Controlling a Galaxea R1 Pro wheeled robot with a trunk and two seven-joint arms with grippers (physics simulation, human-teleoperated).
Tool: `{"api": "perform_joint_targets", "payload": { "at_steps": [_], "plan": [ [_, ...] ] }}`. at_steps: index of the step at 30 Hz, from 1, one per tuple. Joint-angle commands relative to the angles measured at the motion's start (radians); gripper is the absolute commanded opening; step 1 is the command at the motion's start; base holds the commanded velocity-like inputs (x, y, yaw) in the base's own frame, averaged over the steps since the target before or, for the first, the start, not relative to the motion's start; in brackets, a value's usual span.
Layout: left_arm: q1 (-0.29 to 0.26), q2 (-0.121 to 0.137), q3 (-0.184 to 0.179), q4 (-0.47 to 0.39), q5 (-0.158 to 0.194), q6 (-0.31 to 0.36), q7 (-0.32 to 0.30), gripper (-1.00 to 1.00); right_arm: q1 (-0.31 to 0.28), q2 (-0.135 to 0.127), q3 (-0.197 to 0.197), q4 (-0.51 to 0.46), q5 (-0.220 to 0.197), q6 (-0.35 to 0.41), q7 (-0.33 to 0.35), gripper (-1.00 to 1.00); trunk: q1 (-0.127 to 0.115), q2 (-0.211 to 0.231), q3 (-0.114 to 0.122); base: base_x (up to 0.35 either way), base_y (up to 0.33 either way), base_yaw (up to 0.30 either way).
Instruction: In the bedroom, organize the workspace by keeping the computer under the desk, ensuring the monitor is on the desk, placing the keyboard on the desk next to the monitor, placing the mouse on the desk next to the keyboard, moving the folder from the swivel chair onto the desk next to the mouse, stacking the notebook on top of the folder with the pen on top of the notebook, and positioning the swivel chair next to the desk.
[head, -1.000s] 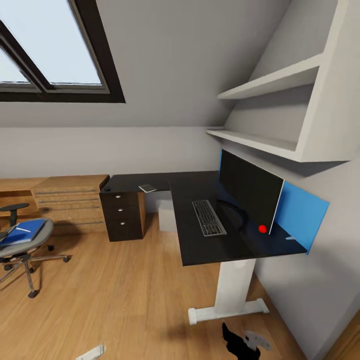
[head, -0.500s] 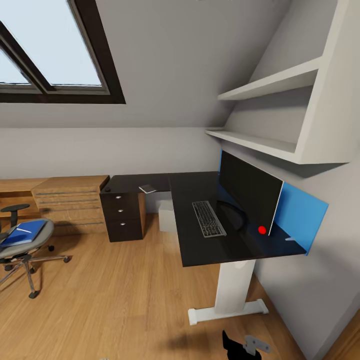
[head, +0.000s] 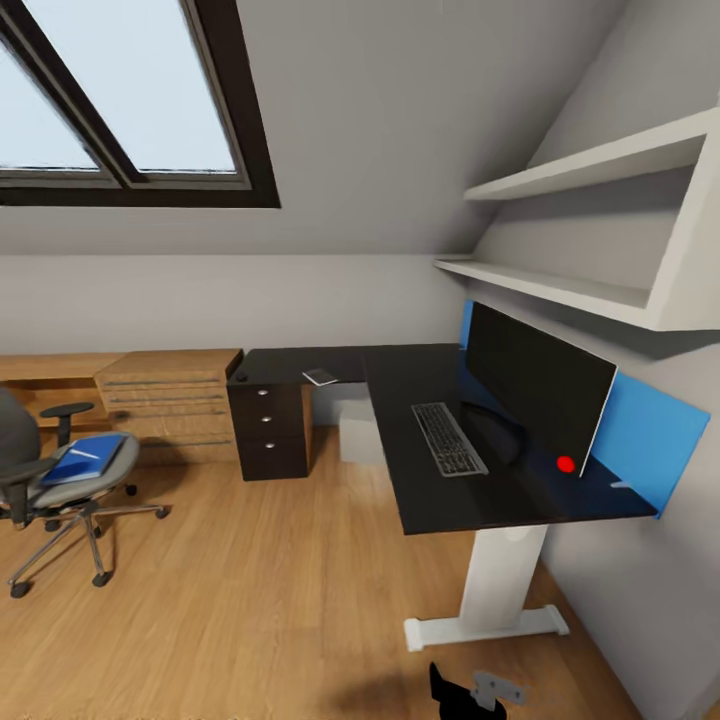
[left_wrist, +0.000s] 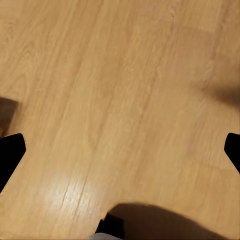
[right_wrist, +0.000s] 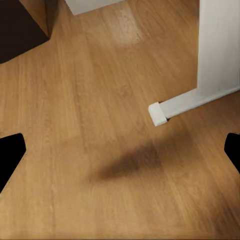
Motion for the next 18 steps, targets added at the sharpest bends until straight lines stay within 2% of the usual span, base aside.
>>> {"api": "perform_joint_targets", "payload": {
  "at_steps": [1,3,7,14,18],
  "plan": [
    [-0.001,-0.001,-0.01,0.0,0.004,-0.004,0.005,1.0,-0.001,0.001,0.0,0.002,-0.01,-0.004,0.008,1.0,0.0,-0.001,-0.001,0.0,0.299,0.023],
    [-0.001,-0.01,-0.027,0.0,-0.039,-0.005,0.005,1.0,-0.001,0.001,0.0,0.002,-0.01,-0.003,0.007,1.0,0.0,-0.001,-0.001,-0.04,0.299,0.007],
    [-0.001,-0.012,-0.03,0.001,-0.043,-0.004,0.005,1.0,-0.001,0.001,0.0,0.002,-0.01,-0.004,0.008,1.0,0.0,-0.001,-0.001,-0.071,0.299,0.001],
    [-0.001,-0.014,-0.031,0.002,-0.044,-0.004,0.005,1.0,-0.001,0.002,0.001,0.002,-0.01,-0.005,-0.011,1.0,0.0,-0.001,-0.001,0.0,0.298,0.259],
    [-0.001,-0.014,-0.032,0.013,-0.044,-0.004,0.005,1.0,-0.001,0.016,0.0,0.001,-0.009,-0.007,-0.04,1.0,0.0,-0.001,-0.001,0.144,0.217,0.277]
  ]
}}
